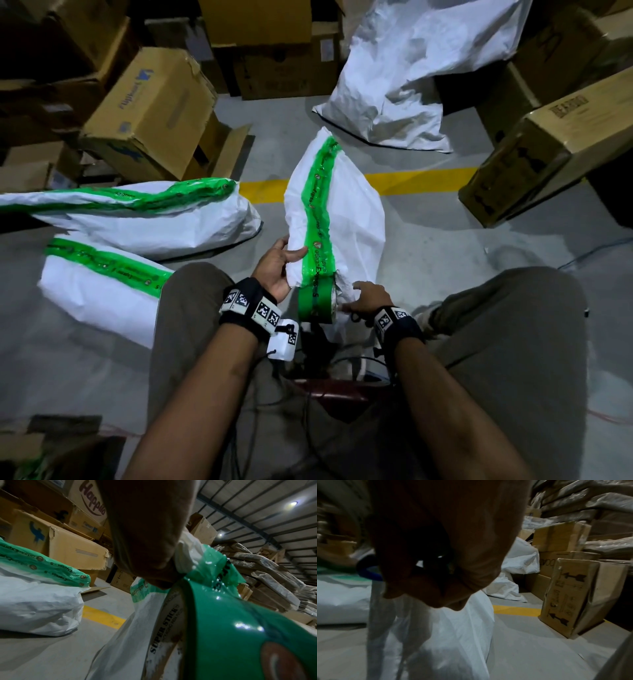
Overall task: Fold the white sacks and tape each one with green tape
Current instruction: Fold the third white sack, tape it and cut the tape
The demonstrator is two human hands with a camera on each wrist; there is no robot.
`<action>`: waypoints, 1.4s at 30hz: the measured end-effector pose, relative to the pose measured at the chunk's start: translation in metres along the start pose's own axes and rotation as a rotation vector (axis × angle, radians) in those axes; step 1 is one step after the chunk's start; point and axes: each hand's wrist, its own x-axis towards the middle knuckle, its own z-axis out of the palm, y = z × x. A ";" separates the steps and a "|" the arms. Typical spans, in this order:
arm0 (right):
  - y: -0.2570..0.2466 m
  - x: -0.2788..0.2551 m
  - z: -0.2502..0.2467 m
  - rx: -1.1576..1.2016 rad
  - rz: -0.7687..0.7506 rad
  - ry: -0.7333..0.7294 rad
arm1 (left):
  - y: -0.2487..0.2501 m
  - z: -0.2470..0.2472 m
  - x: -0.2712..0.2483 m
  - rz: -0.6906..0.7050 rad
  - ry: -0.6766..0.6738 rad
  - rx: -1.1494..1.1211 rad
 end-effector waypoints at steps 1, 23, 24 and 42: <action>-0.001 -0.001 -0.001 0.001 -0.009 0.022 | -0.001 -0.001 0.001 0.004 0.009 0.001; -0.042 -0.038 -0.001 0.794 -0.156 -0.063 | 0.008 -0.002 -0.002 -0.072 0.026 -0.045; -0.043 -0.040 0.000 0.858 -0.143 -0.080 | 0.010 -0.005 -0.004 -0.067 0.030 0.029; -0.046 -0.072 -0.017 0.815 -0.274 -0.202 | -0.014 0.011 -0.019 0.158 0.288 0.505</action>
